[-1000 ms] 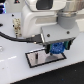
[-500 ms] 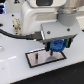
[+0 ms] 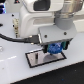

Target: Insert the blue gear onto the right peg, followed by the red gear

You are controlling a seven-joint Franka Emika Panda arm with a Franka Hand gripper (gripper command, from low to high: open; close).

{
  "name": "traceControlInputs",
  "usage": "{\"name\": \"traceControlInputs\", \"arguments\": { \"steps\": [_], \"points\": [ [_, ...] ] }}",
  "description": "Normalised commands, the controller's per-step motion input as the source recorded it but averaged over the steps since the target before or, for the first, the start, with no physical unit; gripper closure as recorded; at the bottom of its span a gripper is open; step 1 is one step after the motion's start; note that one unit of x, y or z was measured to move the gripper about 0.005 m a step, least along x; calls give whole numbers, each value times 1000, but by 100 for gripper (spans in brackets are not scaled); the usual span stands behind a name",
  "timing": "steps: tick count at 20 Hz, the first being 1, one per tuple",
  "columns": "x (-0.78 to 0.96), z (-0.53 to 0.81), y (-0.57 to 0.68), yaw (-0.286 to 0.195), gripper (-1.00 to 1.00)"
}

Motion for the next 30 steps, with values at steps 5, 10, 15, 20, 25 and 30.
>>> {"name": "traceControlInputs", "arguments": {
  "steps": [5, 10, 15, 20, 25, 30],
  "points": [
    [167, 155, -33, 0, 100],
    [173, 321, -53, 0, 100],
    [154, 106, -72, 0, 100],
    [140, -23, -109, 0, 100],
    [152, -94, -136, 0, 100],
    [111, -61, -51, 0, 100]
  ]
}}
